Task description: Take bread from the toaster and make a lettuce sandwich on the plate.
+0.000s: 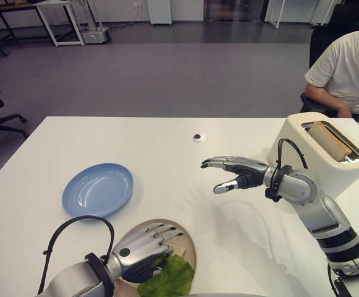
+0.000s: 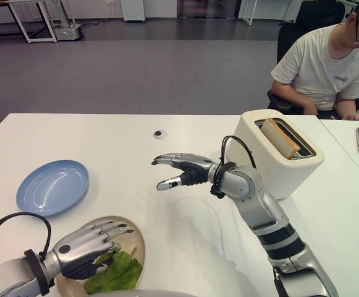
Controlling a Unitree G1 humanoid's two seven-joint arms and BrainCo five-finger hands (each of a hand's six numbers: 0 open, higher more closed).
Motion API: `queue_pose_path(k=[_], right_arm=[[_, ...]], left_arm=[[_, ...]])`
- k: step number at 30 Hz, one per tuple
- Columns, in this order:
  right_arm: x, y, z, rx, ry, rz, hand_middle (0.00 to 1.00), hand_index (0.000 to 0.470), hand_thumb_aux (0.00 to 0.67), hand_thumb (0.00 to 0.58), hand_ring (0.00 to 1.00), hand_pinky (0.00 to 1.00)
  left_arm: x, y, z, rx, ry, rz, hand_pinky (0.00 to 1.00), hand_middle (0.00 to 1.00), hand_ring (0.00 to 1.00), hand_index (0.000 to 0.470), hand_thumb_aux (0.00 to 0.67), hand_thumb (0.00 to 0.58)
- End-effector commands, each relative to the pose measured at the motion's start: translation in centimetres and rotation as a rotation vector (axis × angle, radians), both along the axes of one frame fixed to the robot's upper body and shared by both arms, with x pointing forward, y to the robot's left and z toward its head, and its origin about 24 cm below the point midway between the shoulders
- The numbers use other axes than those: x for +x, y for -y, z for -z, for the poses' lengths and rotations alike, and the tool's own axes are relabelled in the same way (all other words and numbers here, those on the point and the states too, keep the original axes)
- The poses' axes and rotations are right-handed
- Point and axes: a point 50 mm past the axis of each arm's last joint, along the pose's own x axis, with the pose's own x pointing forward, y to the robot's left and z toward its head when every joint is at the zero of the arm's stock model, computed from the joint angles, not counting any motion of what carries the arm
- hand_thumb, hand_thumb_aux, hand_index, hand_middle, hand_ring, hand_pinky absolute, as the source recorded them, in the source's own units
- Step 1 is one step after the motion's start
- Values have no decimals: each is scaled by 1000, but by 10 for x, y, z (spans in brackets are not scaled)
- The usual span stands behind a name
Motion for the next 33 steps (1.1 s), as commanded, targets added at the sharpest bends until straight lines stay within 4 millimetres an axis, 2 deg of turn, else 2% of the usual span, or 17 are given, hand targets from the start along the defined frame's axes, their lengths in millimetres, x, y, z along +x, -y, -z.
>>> queue_pose_path(k=[1,9,14,15,16,19,23,25,27,30,33], right_arm=[[2,3,3,-21,3,21,0,0,0,0,0,0],[0,4,5,-27,5,30,0,0,0,0,0,0],[-1,3,3,-19,6,23,0,0,0,0,0,0],[-1,2,3,-18,5,22,0,0,0,0,0,0],[-1,2,4,-19,4,22,0,0,0,0,0,0],[-1,2,5,-22,2,24,0,0,0,0,0,0],[2,4,6,-31,10,40,0,0,0,0,0,0],[1,4,5,-27,11,40,0,0,0,0,0,0],[3,4,2,-25,20,40,0,0,0,0,0,0],[11,9,-11,-9,86,74,0,0,0,0,0,0],[25,18,-38,46,160,127,0,0,0,0,0,0]], left_arm=[[10,-18,-14,87,50,-38,0,0,0,470,670,580],[22,-46,-12,249,62,-94,0,0,0,470,670,580],[20,-42,-3,222,17,-95,0,0,0,470,670,580],[20,-41,-1,211,16,-95,0,0,0,352,502,543],[20,-39,-1,201,24,-93,0,0,0,0,0,0],[23,-35,-5,159,65,-104,0,0,0,0,0,0],[32,-36,-21,8,147,-203,0,0,0,0,0,0],[37,-43,-28,47,196,-226,0,0,0,0,0,0],[45,-53,-46,65,329,-278,0,0,0,0,0,0],[54,-64,-80,-74,599,-453,0,0,0,0,0,0],[52,-75,-83,-260,646,-602,0,0,0,0,0,0]])
